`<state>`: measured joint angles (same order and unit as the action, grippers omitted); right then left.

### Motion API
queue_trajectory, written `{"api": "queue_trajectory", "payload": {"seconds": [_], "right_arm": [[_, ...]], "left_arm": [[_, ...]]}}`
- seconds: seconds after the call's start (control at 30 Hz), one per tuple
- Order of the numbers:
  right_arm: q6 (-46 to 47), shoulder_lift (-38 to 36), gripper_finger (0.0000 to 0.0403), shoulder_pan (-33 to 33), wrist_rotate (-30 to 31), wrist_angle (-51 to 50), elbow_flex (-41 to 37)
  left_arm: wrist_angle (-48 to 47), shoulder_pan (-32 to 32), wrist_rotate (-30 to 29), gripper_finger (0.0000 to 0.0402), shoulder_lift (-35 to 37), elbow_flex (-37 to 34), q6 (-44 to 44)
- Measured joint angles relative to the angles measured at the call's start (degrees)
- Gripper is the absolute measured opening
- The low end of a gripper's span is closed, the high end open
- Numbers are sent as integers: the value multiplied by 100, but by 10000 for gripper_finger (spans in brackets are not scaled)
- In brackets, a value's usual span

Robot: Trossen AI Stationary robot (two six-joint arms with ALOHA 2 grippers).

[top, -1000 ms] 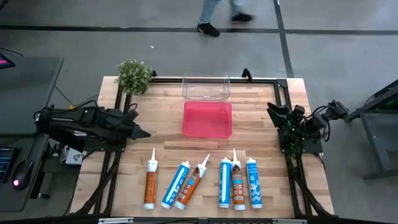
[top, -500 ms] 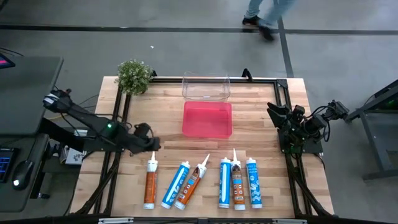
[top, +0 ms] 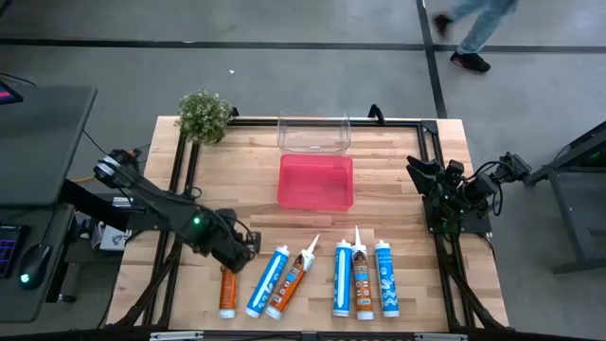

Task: Pick & place silicon tubes, Sealant and Lysol wipes
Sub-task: Put the left orange sealant into the transparent container

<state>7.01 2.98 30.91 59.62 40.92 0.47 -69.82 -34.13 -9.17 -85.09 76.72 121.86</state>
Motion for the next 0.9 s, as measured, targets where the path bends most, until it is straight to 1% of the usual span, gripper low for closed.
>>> {"api": "queue_trajectory", "payload": {"seconds": [0.07,0.17,0.27,0.4,0.53,0.63,0.77,0.83,0.9], "right_arm": [[0,0,303,-1,1,1,-2],[0,0,303,0,0,0,0],[0,0,303,0,1,-10,-1],[0,-2,303,-1,1,-41,-1],[0,-1,303,-1,0,-82,-1],[0,-2,303,-1,1,-87,-1],[0,-2,303,-1,1,-86,-1],[0,-2,303,-1,1,-84,0],[0,-2,303,-1,1,-86,-1]], "left_arm": [[-18,-58,140,15,-235,190,101],[101,-168,296,46,-480,232,271],[243,-252,309,89,-624,243,448],[172,-359,335,150,-706,237,481],[53,-382,309,194,-744,239,440],[-303,-483,297,208,-733,239,444],[-592,-664,251,210,-737,236,497],[-552,-751,251,211,-793,161,693],[-402,-801,407,211,-831,2,801]]}}
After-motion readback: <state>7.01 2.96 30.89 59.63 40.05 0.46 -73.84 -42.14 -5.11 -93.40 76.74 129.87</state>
